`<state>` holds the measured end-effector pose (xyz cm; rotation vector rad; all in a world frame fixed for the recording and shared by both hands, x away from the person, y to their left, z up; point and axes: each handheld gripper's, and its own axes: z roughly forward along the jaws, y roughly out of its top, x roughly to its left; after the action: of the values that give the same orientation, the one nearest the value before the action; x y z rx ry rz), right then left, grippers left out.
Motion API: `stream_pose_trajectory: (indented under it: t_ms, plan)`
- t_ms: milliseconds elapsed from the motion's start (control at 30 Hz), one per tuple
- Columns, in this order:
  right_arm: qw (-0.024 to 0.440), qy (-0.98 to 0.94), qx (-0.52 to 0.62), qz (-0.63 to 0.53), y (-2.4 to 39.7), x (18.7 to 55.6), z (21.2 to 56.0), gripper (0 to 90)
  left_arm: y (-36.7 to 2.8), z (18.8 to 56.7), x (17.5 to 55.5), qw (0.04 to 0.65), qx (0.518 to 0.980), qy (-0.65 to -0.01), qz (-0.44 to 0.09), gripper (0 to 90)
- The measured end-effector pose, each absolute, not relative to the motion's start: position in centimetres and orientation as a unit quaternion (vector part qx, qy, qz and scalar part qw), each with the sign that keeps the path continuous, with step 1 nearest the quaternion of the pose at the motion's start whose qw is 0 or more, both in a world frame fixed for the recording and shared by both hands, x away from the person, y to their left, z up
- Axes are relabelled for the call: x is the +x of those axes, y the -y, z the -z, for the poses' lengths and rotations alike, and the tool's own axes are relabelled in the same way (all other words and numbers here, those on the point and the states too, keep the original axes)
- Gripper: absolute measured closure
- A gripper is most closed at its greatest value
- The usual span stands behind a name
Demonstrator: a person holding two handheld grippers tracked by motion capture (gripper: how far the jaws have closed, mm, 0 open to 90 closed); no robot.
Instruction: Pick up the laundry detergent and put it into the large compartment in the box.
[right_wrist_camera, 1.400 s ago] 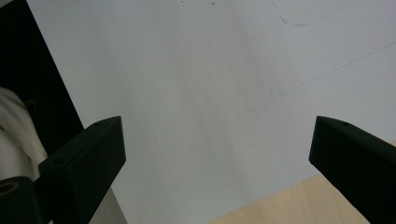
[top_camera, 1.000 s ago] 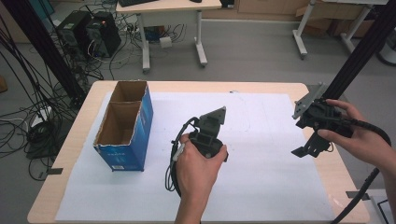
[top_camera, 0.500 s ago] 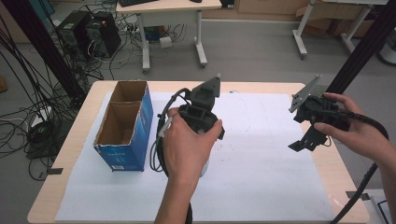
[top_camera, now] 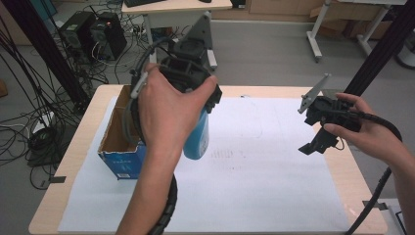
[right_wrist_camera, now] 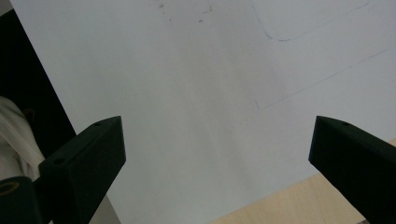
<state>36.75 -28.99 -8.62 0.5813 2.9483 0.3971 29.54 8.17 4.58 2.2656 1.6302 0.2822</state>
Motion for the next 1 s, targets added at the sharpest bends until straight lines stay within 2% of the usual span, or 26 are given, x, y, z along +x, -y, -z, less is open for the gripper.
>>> stream_pose_trajectory:
  t_ms: [233,633,1000]
  plan:
    - [0.046,-0.973,0.191,-0.120,28.0,38.2,8.5,3.7,-10.7,-6.3,30.2,0.179,0.780,-0.591,-0.105,38.1]
    - [0.028,-0.977,0.186,-0.098,26.2,40.5,8.9,3.7,-15.0,-8.9,31.8,0.164,0.754,-0.622,-0.130,38.1]
    - [0.023,-0.978,0.184,-0.094,25.5,41.2,8.9,3.7,-18.8,-9.6,32.6,0.160,0.730,-0.650,-0.140,38.1]
